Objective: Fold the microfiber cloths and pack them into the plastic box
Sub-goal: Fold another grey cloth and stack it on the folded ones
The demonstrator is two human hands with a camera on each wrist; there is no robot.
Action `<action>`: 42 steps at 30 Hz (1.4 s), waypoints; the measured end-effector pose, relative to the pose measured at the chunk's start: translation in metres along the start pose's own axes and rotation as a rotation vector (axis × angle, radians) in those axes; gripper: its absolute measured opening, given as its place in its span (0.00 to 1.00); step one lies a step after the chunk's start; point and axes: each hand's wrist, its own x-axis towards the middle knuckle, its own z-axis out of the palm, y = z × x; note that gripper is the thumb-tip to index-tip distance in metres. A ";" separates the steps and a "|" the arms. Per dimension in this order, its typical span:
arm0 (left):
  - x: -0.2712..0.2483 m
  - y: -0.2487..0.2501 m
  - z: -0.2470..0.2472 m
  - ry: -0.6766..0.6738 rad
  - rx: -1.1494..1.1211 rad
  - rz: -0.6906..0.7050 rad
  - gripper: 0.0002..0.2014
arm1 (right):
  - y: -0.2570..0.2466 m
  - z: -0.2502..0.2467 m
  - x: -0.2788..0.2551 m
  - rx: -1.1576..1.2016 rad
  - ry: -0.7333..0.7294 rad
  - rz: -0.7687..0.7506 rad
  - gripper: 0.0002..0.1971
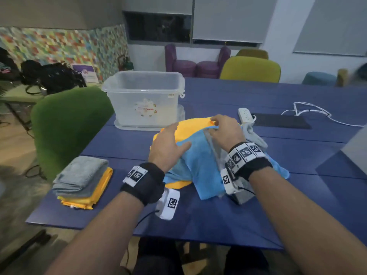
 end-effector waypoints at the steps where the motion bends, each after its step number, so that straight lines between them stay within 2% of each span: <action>1: 0.013 0.006 0.012 -0.030 -0.033 -0.025 0.38 | 0.013 -0.004 0.003 -0.030 0.011 0.019 0.22; 5: 0.056 0.028 0.047 -0.104 -0.041 -0.057 0.37 | 0.046 -0.007 0.011 -0.150 -0.007 -0.042 0.23; 11: 0.089 0.039 0.077 -0.146 0.067 -0.116 0.29 | 0.054 -0.004 0.017 -0.189 -0.108 -0.124 0.25; 15: 0.096 0.046 0.081 -0.121 0.091 -0.102 0.09 | 0.051 -0.002 0.016 -0.156 -0.096 -0.198 0.19; 17: 0.094 0.049 0.080 -0.083 0.073 -0.063 0.02 | 0.050 -0.001 0.014 -0.142 -0.085 -0.213 0.14; 21: 0.082 0.054 0.072 -0.014 -0.067 0.023 0.03 | 0.047 -0.002 0.007 0.005 0.020 -0.251 0.07; 25: 0.065 0.058 0.057 0.037 -0.353 0.038 0.04 | 0.032 -0.011 -0.003 0.213 0.136 -0.315 0.05; 29: 0.050 0.061 0.029 0.156 -0.445 0.064 0.08 | 0.016 -0.030 -0.013 0.226 0.117 -0.311 0.02; 36: 0.042 0.062 -0.045 0.259 -0.560 0.122 0.10 | 0.018 -0.068 -0.036 0.085 0.128 -0.195 0.17; 42: 0.038 0.052 -0.107 0.336 -0.585 0.130 0.08 | 0.039 -0.085 -0.040 0.244 0.209 -0.217 0.27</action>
